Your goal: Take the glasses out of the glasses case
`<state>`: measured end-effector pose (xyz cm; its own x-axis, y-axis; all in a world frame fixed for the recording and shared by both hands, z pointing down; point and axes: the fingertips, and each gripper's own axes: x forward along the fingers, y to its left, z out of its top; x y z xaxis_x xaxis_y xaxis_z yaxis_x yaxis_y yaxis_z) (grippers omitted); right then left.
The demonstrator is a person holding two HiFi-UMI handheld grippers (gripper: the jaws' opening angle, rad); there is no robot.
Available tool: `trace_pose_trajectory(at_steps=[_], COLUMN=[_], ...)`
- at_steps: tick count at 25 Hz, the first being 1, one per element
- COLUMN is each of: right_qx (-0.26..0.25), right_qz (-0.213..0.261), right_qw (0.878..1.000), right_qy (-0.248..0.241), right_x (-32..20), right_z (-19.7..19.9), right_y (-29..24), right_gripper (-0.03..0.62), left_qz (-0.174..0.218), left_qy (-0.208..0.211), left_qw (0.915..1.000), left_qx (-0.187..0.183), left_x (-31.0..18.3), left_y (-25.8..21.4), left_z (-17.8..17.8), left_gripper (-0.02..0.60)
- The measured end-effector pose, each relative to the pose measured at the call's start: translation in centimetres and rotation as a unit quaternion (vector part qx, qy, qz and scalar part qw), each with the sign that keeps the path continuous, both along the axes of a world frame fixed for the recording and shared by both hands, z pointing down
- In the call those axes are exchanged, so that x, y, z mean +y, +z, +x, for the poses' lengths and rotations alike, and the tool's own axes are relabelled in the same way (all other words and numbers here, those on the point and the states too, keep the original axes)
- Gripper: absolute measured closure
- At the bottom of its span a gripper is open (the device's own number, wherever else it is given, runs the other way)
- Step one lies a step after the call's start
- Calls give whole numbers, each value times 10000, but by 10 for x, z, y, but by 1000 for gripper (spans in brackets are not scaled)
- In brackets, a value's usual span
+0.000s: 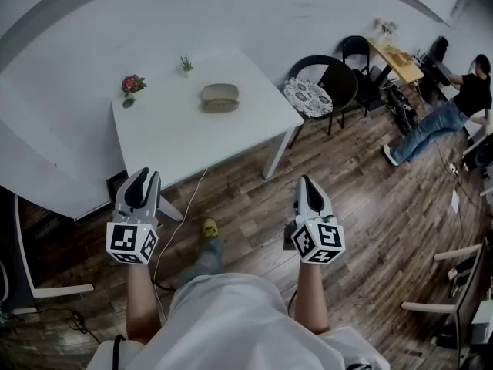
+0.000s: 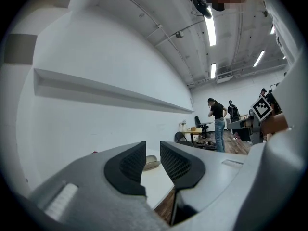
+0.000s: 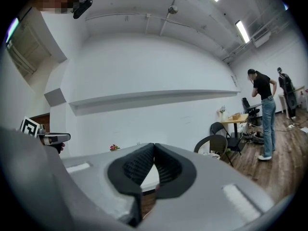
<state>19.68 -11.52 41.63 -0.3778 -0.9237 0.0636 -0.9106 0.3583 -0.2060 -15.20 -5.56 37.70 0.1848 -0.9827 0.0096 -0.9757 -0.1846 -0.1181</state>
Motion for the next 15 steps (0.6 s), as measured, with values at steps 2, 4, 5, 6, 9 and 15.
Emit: trace_pose_trajectory(at_steps=[2,4,5,6,9,15], right_qx=[28,55,67,78,97,146], right_qz=[-20,-65,-98,-132,-216,-292], right_qw=[10000,10000,9999,9999,9997,9995], right_qy=[-4,-11,-14,-13,7,21], right_x=[-16,-32,-40,-48,-77,-140], right_z=[-7,-14,-17,-21,-33,-64], right_y=[2,6,9,11,15,13], right_gripper=[591,591,591,591,591,591], left_qz=[-28,-66,-93,-122,-214,-319], left_qy=[-10,-19,-19,-17,-1,17], left_qw=[10000,10000,9999,9999,9997,9993], left_qx=[29,65,78,89,118,187], left_x=[-17,-33,-41,-50,-78,-143], left_y=[4,9,11,13,19,20], left_z=[-8,-15,-17,-20,-32,-65], left_gripper=[494,494,494,494,494,494])
